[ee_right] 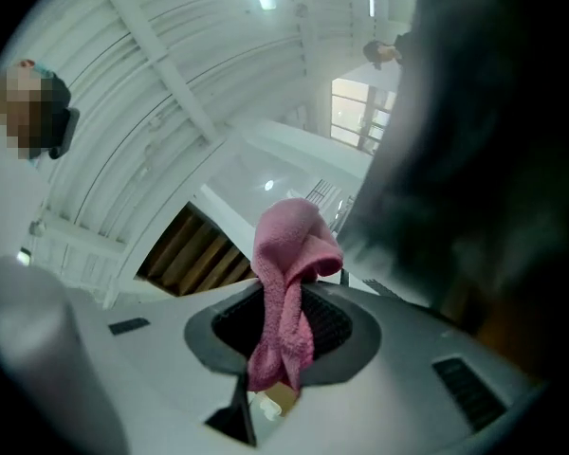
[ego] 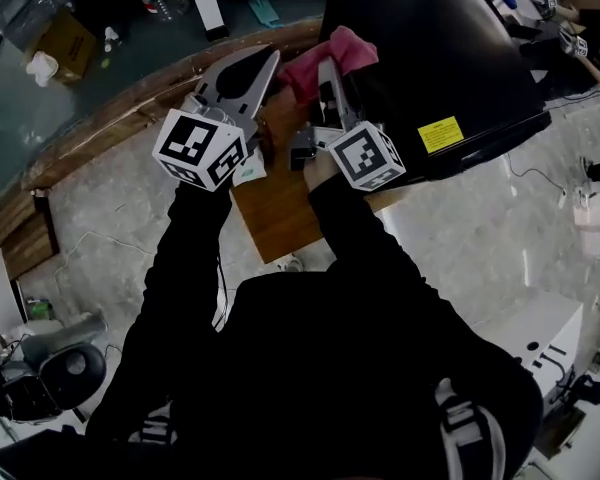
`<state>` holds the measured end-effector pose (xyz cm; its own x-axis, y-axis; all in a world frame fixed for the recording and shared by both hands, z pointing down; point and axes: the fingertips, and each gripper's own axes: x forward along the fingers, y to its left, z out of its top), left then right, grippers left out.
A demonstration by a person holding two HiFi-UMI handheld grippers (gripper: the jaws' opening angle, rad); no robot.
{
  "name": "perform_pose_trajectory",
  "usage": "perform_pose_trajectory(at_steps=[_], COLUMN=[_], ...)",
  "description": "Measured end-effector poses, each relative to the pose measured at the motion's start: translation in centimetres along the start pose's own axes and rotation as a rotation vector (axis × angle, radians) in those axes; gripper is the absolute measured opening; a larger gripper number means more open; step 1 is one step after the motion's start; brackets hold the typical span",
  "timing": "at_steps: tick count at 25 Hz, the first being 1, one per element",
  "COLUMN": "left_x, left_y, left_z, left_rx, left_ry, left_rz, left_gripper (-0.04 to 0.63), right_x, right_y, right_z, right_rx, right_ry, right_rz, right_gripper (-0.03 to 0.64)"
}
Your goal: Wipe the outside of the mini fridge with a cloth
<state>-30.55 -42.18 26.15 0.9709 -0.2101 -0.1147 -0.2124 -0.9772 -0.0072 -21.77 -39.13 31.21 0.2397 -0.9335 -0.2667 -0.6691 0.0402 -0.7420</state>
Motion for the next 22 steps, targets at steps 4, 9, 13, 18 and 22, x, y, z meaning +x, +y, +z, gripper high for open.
perform_pose_trajectory(at_steps=[4, 9, 13, 18, 22], left_x=[1.2, 2.3, 3.1, 5.0, 5.8], left_y=[0.7, 1.6, 1.5, 2.5, 3.3], left_z=[-0.5, -1.7, -3.3, -8.7, -13.2], left_rx=[0.005, -0.006, -0.014, -0.033, -0.101], left_ry=[0.021, 0.048, 0.076, 0.174, 0.234], left_rz=[-0.035, -0.068, -0.092, -0.125, -0.143], left_gripper=[0.006, 0.006, 0.006, 0.006, 0.006], right_x=[1.4, 1.5, 0.9, 1.1, 1.3], right_y=[-3.0, -7.1, -9.5, -12.9, -15.4], right_z=[0.3, 0.3, -1.1, -4.0, -6.0], right_rx=[0.191, 0.416, 0.549, 0.634, 0.624], right_ry=[-0.088, -0.199, -0.219, -0.202, -0.182], right_rz=[-0.069, -0.141, -0.176, -0.245, -0.3], right_gripper=[0.086, 0.087, 0.087, 0.087, 0.087])
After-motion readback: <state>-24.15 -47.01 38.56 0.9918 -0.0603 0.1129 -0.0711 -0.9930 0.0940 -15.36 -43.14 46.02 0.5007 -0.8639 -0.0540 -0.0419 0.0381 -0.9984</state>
